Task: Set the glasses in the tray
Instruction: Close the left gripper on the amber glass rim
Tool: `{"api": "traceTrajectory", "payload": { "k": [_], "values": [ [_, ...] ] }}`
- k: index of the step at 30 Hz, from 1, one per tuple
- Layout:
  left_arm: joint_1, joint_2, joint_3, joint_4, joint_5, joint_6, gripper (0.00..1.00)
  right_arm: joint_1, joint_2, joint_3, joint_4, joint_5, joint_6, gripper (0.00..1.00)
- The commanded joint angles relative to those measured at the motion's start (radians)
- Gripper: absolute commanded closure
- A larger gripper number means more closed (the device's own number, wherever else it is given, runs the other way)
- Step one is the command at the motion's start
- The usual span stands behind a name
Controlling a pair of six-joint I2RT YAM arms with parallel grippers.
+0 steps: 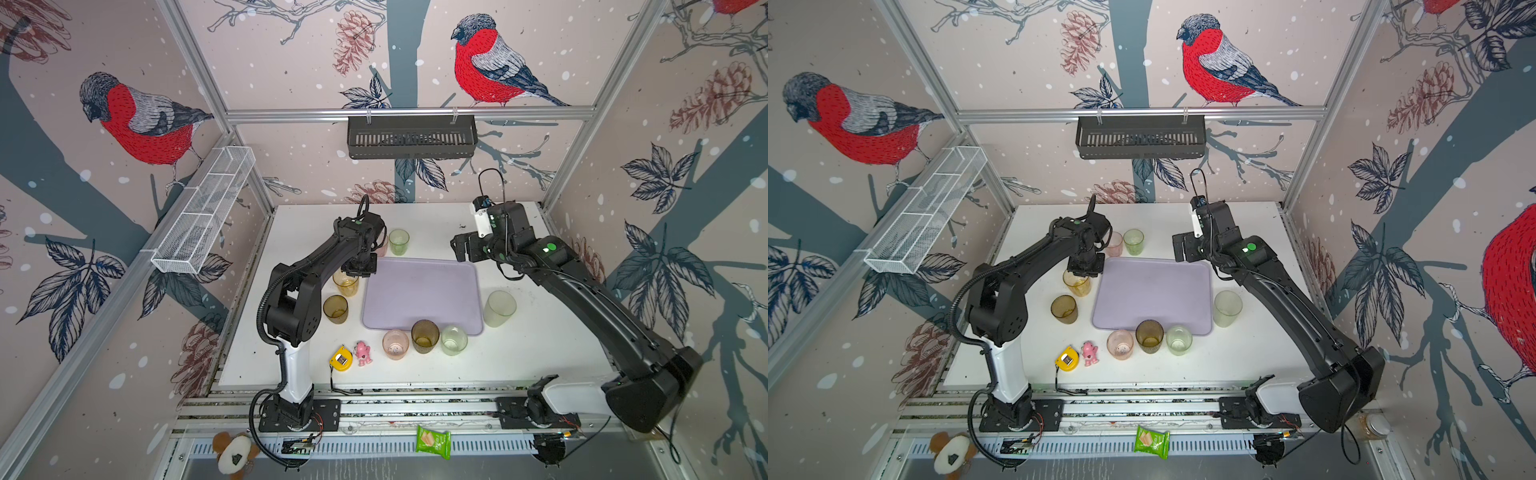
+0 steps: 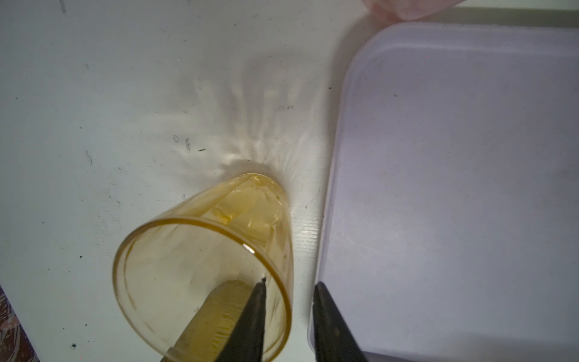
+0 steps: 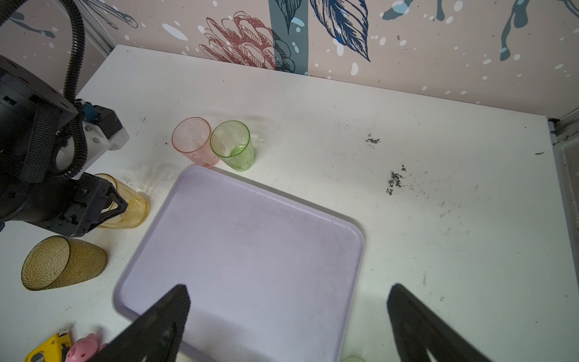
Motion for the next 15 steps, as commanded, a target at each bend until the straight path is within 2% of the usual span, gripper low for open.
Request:
{"api": "traceTrajectory", "payload": {
  "k": [1, 15],
  "values": [
    [-0.002, 0.004, -0.002, -0.012, -0.011, 0.009, 0.73, 0.002, 0.001, 0.005, 0.02, 0.004, -0.004, 0.0],
    [-0.002, 0.005, -0.017, -0.006, -0.008, 0.01, 0.83, 0.002, 0.006, 0.0, 0.023, 0.001, -0.003, 0.0]
  ]
}}
